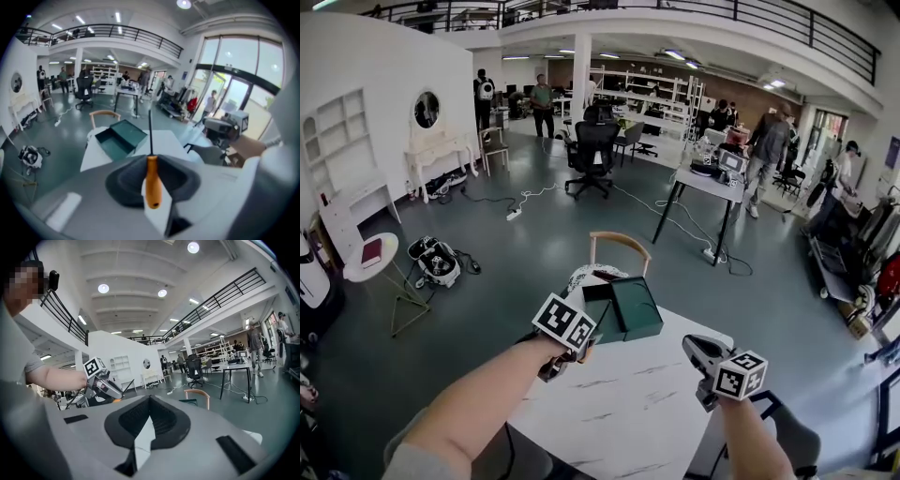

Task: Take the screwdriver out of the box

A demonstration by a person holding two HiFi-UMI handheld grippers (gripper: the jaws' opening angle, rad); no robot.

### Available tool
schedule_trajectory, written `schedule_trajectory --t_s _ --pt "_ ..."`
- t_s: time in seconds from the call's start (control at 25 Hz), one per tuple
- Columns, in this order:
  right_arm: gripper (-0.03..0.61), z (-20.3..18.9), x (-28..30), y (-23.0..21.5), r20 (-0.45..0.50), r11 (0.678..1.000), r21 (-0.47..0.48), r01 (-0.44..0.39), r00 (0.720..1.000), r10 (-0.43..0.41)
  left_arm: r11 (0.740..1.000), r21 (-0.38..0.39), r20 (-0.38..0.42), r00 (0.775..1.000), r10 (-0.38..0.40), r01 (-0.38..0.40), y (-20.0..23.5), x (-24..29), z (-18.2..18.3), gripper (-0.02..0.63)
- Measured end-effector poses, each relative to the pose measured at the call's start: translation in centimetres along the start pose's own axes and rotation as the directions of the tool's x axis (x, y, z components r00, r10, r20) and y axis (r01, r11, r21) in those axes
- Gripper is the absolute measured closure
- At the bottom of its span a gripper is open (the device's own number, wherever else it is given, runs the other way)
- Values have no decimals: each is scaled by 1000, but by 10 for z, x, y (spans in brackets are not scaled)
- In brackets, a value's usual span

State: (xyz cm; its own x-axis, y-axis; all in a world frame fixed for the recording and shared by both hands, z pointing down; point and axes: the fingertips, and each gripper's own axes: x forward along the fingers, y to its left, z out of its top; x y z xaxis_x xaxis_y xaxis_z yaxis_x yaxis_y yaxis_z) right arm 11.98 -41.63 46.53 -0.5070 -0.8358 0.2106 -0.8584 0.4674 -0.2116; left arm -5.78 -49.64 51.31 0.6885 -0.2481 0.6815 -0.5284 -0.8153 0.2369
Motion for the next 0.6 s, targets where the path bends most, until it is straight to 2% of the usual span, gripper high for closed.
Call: schedule_trajectory --t_s 0.2,0.4,0.6 --pt "572 6 -27 8 14 1000 14 12 1000 -12 1000 6 56 998 -23 23 -36 -21 -10 537" --pt "572 10 -60 11 29 1000 31 2 1000 -3 998 -46 122 992 -43 49 -76 -34 -27 537" --pt "572 9 -94 8 30 999 26 -28 999 27 997 -74 176 984 -22 36 -117 -44 -32 537"
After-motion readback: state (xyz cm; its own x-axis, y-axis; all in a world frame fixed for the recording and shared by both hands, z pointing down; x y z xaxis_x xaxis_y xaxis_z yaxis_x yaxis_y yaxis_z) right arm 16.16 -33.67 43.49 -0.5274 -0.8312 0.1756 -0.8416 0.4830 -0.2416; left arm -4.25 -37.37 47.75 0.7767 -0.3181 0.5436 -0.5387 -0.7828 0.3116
